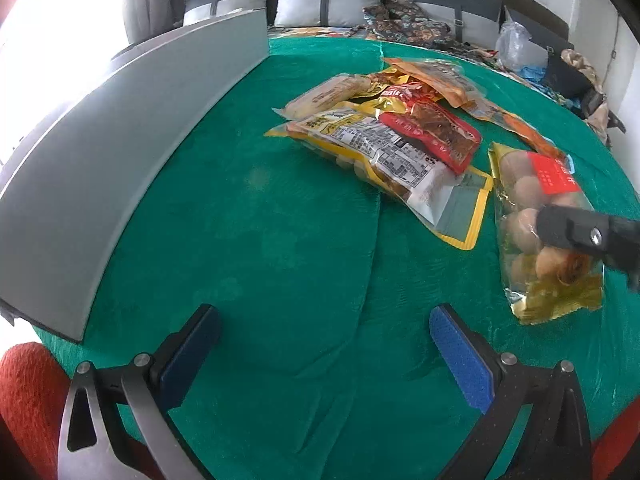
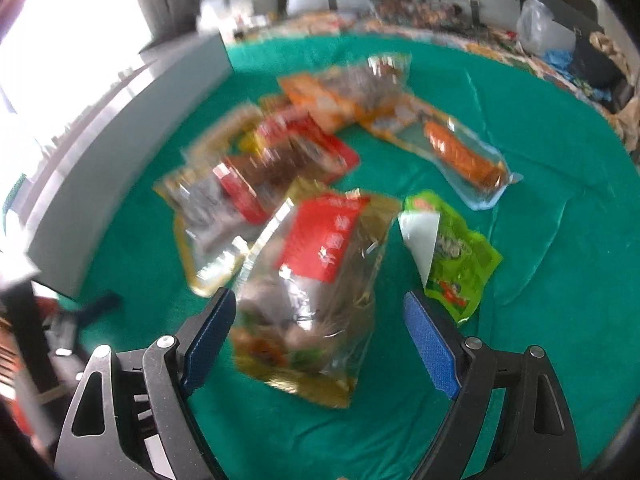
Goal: Organize snacks
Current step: 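Grasp the longan bag with the right tool while the left tool approaches the peanut bag, then grasp the yellow-bordered peanut bag with the left tool while the right tool holds the longan bag, then carry both bags to the white box and release them inside, then return both tools from the box to the table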
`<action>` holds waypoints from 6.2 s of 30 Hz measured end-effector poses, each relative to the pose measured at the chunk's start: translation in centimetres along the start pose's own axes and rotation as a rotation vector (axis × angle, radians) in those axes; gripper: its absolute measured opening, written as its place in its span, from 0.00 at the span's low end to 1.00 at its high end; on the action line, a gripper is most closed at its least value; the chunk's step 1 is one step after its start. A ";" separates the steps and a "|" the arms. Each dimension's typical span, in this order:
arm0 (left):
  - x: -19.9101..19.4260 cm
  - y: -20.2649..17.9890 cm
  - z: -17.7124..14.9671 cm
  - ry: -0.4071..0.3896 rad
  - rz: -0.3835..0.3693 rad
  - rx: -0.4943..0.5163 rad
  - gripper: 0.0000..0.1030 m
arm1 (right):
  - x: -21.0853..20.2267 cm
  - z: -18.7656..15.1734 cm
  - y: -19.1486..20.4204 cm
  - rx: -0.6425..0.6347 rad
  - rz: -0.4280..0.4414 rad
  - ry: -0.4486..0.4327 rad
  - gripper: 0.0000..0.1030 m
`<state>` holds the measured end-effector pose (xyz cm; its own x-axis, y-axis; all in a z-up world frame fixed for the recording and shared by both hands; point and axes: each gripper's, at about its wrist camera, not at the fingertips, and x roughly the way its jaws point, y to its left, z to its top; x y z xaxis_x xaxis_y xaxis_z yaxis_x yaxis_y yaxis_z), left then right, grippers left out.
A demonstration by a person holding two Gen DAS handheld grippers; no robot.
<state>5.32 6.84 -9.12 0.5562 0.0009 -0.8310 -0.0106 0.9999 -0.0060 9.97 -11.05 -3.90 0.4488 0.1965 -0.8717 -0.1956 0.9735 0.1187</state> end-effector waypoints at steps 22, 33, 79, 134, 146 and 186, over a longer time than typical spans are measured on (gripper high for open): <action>0.0 3.3 0.0 0.064 0.055 -0.097 1.00 | -2.2 -0.7 -1.7 0.091 0.078 0.018 0.71; 1.4 -0.3 6.1 0.079 -0.192 -0.126 1.00 | -8.0 -4.4 -14.9 0.252 -0.237 -0.199 0.72; 7.8 -3.3 9.6 0.202 -0.263 0.471 0.99 | -3.8 -7.5 -18.3 0.200 -0.282 -0.176 0.81; -11.2 27.0 13.1 -0.236 -0.090 -0.230 0.52 | -13.9 13.4 6.5 0.040 0.405 -0.160 0.59; -8.7 33.2 9.2 -0.180 0.090 -0.299 0.79 | -6.4 18.7 24.2 -0.081 0.638 -0.059 0.78; 7.1 -2.2 8.4 -0.081 -0.090 0.142 1.00 | -2.0 -3.9 -22.5 0.310 -0.363 -0.158 0.85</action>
<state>16.24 4.71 -10.38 0.6145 -0.0931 -0.7834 0.1564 0.9877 0.0053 10.09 -33.76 -6.68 0.5710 -0.1696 -0.8032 0.2555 0.9665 -0.0224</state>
